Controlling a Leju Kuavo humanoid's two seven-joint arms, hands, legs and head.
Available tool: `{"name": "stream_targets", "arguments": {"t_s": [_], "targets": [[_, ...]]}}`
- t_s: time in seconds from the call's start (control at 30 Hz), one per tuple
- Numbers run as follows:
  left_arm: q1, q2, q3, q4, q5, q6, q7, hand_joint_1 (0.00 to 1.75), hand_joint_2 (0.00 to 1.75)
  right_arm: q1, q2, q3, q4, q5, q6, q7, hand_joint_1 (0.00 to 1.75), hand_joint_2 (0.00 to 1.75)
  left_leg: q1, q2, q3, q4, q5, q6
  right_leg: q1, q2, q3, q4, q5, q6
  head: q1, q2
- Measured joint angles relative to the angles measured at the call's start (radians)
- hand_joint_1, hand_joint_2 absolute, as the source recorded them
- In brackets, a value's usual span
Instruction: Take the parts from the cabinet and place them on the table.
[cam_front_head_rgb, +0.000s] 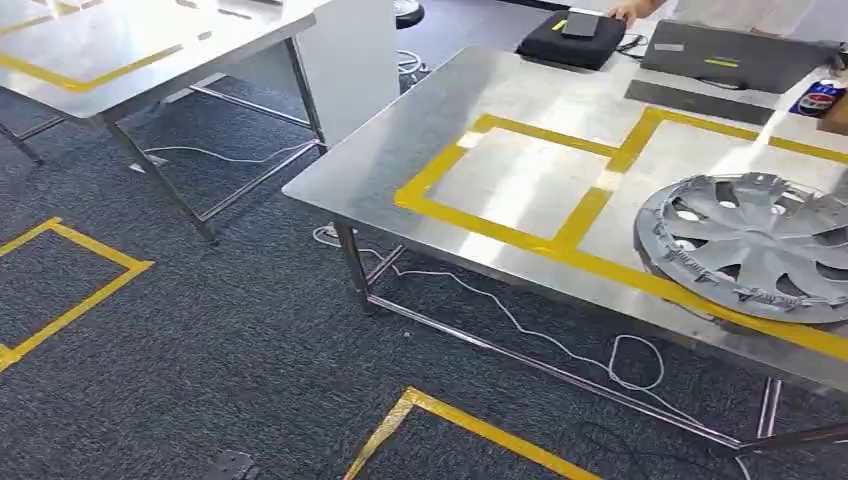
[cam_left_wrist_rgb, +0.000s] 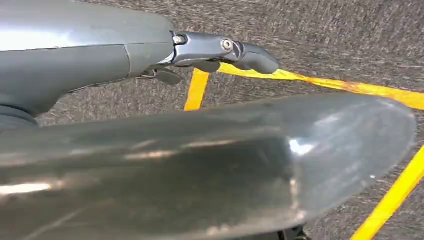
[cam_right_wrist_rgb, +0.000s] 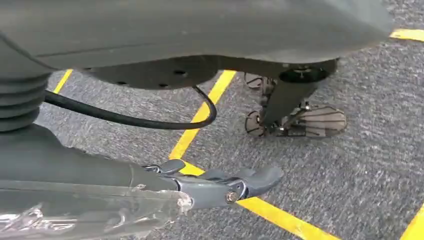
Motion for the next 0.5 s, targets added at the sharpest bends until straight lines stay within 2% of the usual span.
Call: {"name": "stream_targets", "arguments": {"t_s": [0.07,0.1,0.13,0.17,0.2,0.27,0.3,0.33,0.37,0.43,0.47,0.5], "targets": [[0.0,-0.001,0.0,0.0,0.0,0.0,0.0,0.0,0.0,0.0,0.0,-0.001,0.0,0.0,0.0,0.0,0.0,0.0,0.002,0.0,0.0,0.0,-0.001,0.002,-0.003,0.0,-0.066,0.157,-0.087,0.005,-0.002,0.0],[0.0,-0.001,0.0,0.0,0.0,0.0,0.0,0.0,0.0,0.0,0.0,-0.001,0.0,0.0,0.0,0.0,0.0,0.0,0.002,0.0,0.0,0.0,-0.001,0.002,-0.004,0.0,-0.1,0.234,-0.117,0.008,0.0,0.0],[0.001,-0.001,0.0,0.0,0.0,0.0,0.0,0.0,0.0,0.002,0.0,-0.002,0.001,0.0,-0.003,0.0,0.0,0.0,0.004,0.001,0.0,0.002,0.003,-0.001,-0.005,0.0,-0.112,0.267,-0.122,0.012,-0.001,0.0],[0.001,-0.001,0.0,0.0,-0.001,0.002,0.0,0.0,0.0,0.002,0.0,-0.002,0.001,0.001,-0.012,0.006,0.0,0.0,0.006,0.001,0.0,0.002,0.004,-0.002,-0.006,0.0,-0.099,0.247,-0.103,0.014,-0.001,0.0],[0.001,-0.001,-0.002,0.0,-0.004,0.006,0.0,0.0,0.0,0.001,0.0,-0.004,0.001,0.011,-0.033,0.019,0.0,0.0,0.009,0.0,0.0,0.002,0.004,-0.005,-0.009,-0.001,-0.064,0.184,-0.065,0.017,0.0,0.0],[0.001,-0.002,-0.007,0.0,-0.02,0.019,0.008,0.0,0.0,-0.002,0.0,0.004,0.001,0.087,-0.108,0.059,0.0,0.0,0.017,0.0,0.0,0.008,0.001,-0.019,-0.018,-0.011,0.041,0.002,0.005,0.028,0.0,0.0],[0.002,0.001,-0.011,-0.002,-0.025,0.024,0.013,0.0,0.0,-0.003,0.002,0.023,0.001,0.157,-0.156,0.086,0.0,0.0,0.015,-0.001,-0.003,0.013,-0.001,-0.03,-0.012,-0.01,0.07,-0.034,-0.012,0.03,0.001,0.0],[0.002,-0.001,-0.015,-0.002,-0.033,0.026,0.019,0.0,0.0,0.0,0.002,0.051,0.002,0.222,-0.19,0.105,0.0,0.0,0.013,-0.001,-0.002,0.015,-0.002,-0.038,-0.009,0.002,0.065,-0.024,0.011,0.008,-0.006,0.0],[0.002,0.0,-0.019,-0.002,-0.037,0.028,0.021,0.0,0.0,0.003,0.001,0.083,0.002,0.267,-0.213,0.114,0.0,0.0,0.014,-0.001,-0.001,0.023,0.001,-0.043,-0.011,0.004,0.061,-0.032,0.001,-0.001,-0.004,0.0],[0.002,-0.001,-0.026,-0.002,-0.038,0.034,0.021,0.0,0.0,0.0,-0.001,0.122,0.002,0.279,-0.231,0.106,0.0,0.0,0.018,0.001,-0.003,0.019,0.009,-0.055,-0.006,0.012,0.049,-0.025,0.006,-0.018,-0.008,0.0],[0.001,-0.001,-0.028,-0.002,-0.038,0.037,0.021,0.0,0.0,0.0,-0.001,0.133,0.002,0.283,-0.236,0.099,0.0,0.0,0.021,-0.001,-0.009,0.022,0.002,-0.06,-0.009,0.012,0.046,-0.029,0.013,-0.031,-0.009,0.0],[0.001,-0.001,-0.029,-0.002,-0.038,0.039,0.02,0.0,0.0,-0.001,-0.001,0.143,0.002,0.284,-0.237,0.095,0.0,0.0,0.021,-0.009,-0.02,0.047,-0.039,-0.063,-0.008,0.013,0.038,-0.029,0.019,-0.039,-0.011,0.0]]}}
